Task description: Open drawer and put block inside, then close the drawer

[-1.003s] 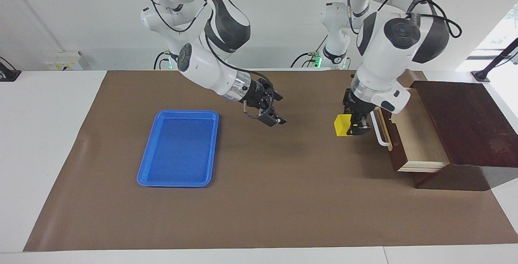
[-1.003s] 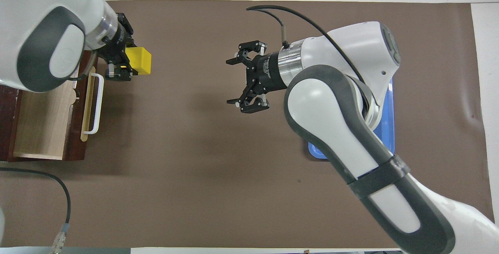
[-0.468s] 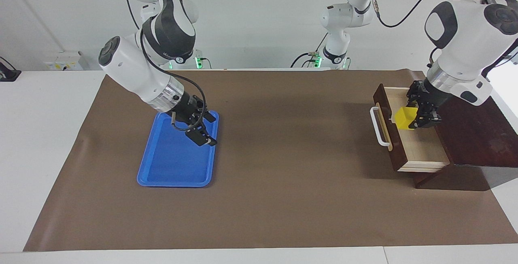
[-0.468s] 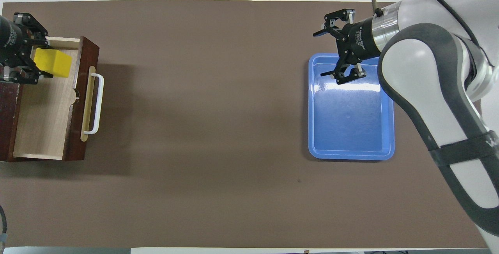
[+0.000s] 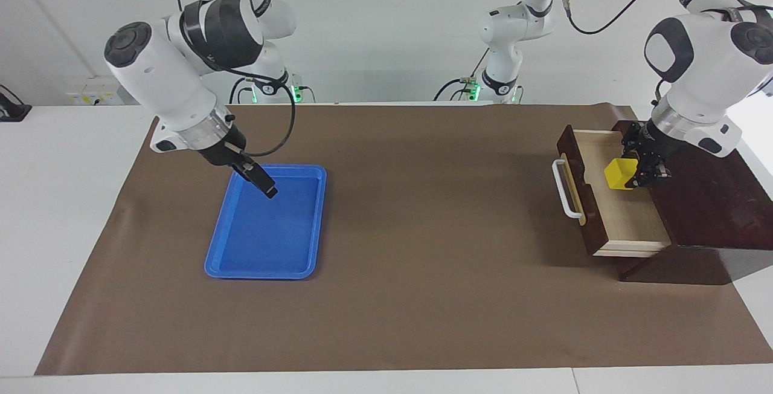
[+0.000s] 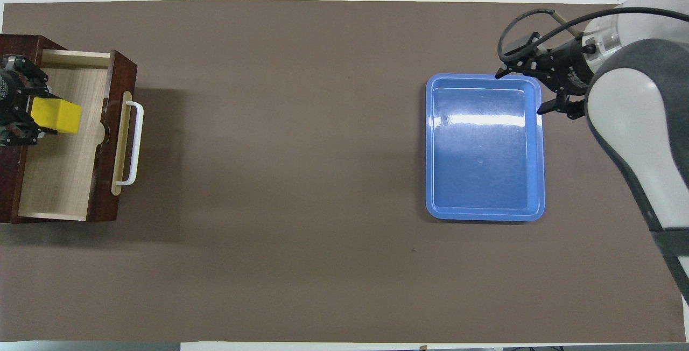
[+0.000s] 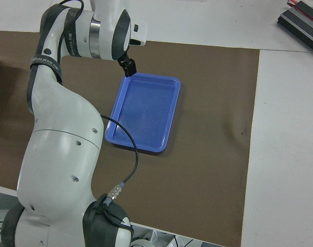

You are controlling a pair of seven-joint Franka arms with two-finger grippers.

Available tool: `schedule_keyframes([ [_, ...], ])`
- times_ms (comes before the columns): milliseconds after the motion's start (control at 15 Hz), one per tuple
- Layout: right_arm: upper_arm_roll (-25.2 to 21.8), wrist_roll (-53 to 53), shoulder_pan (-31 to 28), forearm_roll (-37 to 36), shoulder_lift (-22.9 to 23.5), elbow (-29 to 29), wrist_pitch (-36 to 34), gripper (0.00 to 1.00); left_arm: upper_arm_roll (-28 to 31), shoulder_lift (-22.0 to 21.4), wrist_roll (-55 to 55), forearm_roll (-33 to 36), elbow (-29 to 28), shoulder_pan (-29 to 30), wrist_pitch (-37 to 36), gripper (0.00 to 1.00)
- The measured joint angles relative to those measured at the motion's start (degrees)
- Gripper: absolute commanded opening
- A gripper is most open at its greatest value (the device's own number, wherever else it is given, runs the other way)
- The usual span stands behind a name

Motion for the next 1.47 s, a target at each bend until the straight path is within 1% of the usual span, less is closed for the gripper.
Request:
schedule_keyframes([
  [134,-0.05,-9.29,-2.11,-2.18,-1.92,0.04,-2.13,1.00,-0.01,-1.89,0.00,0.02,-4.76,0.04,3.79,0.00],
  [267,-0.07,-18.21,-3.98,-4.03,-3.75,0.08,-4.25,1.00,-0.01,-3.04,0.00,0.03,-8.30,0.44,6.57,0.00],
  [468,-0.17,-29.15,-4.92,-8.21,-6.56,0.15,-7.54,1.00,0.00,-3.37,-0.02,0.03,-10.83,0.92,8.74,0.00],
  [735,-0.38,-41.00,-4.92,-12.12,-10.19,0.18,-15.23,1.00,-0.01,-3.46,-0.48,0.03,-14.10,1.18,13.21,0.00],
  [936,-0.49,-43.95,-4.93,-12.88,-11.59,-0.59,-19.50,1.00,-0.02,-3.48,-0.68,0.03,-16.11,1.19,15.48,0.00],
  [1070,-0.57,-44.46,-5.21,-12.95,-12.34,-2.77,-19.77,1.00,-0.02,-3.59,-0.73,0.03,-16.18,1.19,15.57,0.00],
  [1270,-0.55,-44.62,-7.26,-12.96,-13.11,-5.72,-16.46,1.00,-0.02,-3.77,-0.88,0.03,-16.20,1.19,15.60,0.00],
  [1471,-0.57,-44.55,-8.25,-12.96,-13.27,-6.27,-12.51,1.00,-0.02,-3.80,-1.01,0.03,-16.25,1.21,15.62,0.00],
])
